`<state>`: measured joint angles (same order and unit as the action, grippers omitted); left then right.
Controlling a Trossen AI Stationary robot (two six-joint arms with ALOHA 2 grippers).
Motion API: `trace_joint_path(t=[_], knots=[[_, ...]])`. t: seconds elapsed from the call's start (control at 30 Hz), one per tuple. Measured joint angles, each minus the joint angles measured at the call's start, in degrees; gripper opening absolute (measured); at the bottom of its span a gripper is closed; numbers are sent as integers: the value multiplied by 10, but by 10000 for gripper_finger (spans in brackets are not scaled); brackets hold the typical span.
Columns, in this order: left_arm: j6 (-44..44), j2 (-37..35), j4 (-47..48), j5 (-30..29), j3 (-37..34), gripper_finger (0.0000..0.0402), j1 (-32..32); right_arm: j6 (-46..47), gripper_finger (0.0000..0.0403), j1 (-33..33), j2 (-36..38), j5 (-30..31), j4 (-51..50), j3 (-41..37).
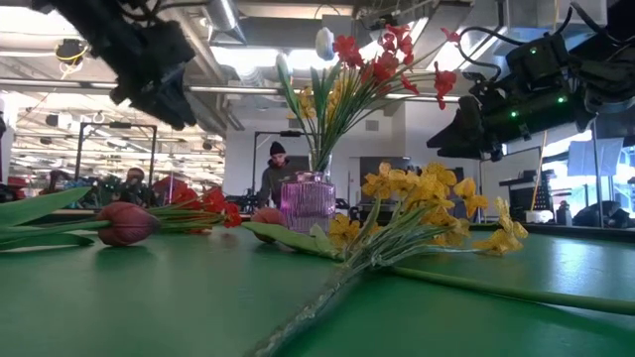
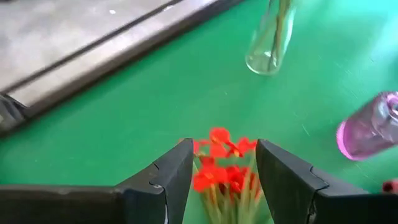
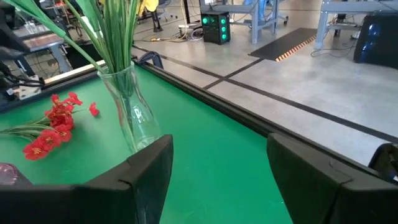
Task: Sort flowers into vase by color
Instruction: Put the red flowers into the violet vase
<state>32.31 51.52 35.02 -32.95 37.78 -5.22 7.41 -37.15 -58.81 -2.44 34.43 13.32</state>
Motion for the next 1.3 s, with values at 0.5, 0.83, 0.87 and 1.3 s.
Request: trace_joint_path(t=[0.5, 0.83, 0.87, 1.3], knots=[[-17, -24, -189, -20, -123, 169, 43, 12, 256, 0, 0, -7, -1, 0], [-20, -83, -289, 14, -197, 169, 42, 14, 256, 0, 0, -17, -5, 0], [-20, -89, -289, 21, -197, 169, 42, 14, 256, 0, 0, -17, -6, 0], [21, -97, -158, 140, -145, 169, -13, 20, 256, 0, 0, -17, -9, 0]])
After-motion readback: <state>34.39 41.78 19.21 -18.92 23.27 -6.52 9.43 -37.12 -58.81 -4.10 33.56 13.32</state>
